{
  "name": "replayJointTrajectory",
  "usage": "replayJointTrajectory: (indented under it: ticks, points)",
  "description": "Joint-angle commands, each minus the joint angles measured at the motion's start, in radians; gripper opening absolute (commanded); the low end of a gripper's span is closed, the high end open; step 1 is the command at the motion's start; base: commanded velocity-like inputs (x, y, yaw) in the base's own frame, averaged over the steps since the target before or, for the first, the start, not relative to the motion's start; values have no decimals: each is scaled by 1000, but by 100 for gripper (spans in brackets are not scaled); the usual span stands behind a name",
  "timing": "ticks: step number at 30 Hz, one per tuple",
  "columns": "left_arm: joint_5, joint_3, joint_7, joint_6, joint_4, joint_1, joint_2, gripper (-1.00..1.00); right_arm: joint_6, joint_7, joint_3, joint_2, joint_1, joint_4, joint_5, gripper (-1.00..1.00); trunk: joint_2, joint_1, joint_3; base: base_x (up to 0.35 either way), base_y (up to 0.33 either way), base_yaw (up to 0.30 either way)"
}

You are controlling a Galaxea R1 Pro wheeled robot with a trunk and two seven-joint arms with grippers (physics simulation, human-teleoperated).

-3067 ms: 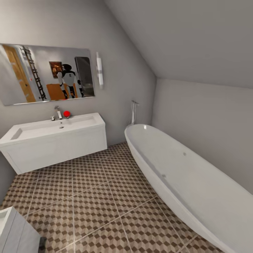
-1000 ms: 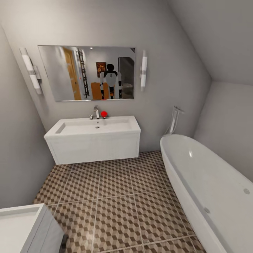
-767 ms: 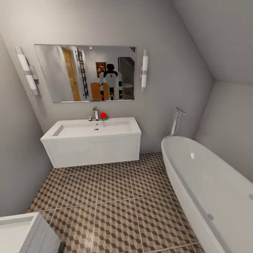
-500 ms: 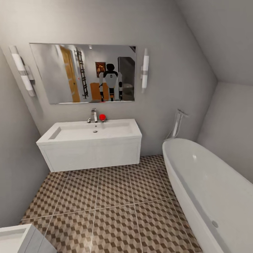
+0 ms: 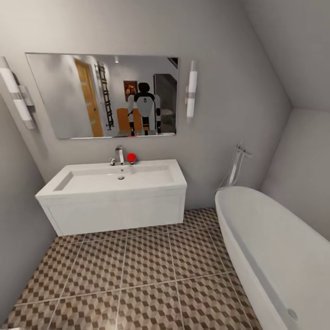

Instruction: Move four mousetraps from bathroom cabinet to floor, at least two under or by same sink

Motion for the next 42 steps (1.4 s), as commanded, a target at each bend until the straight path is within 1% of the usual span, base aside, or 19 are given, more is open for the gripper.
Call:
replayJointTrajectory:
  ticks: [1,7,10,20,35,42]
  points:
    - [-2,-2,11,0,-4,-2,1,-100,-6,0,7,0,-2,4,-3,-100,-2,1,-2,339,0,0]
    - [-2,-4,11,0,-5,-2,0,-100,-6,0,7,0,-1,4,-3,-100,-2,1,-2,339,0,4]
    - [-2,-4,11,0,-5,-2,0,-100,-6,0,7,0,-1,5,-3,-100,-2,1,-2,261,0,154]
    - [-2,-4,11,0,-6,-2,-1,-100,-6,0,7,0,-1,4,-3,-100,-2,1,-2,38,0,245]
    - [-2,-4,11,0,-7,-2,-1,-100,-2,-1,7,-8,-1,3,-4,-100,-2,1,-2,3,0,11]
    - [-1,-3,11,0,-3,-2,11,-100,-5,-1,7,-6,-1,2,-2,-100,-2,1,-2,280,0,0]
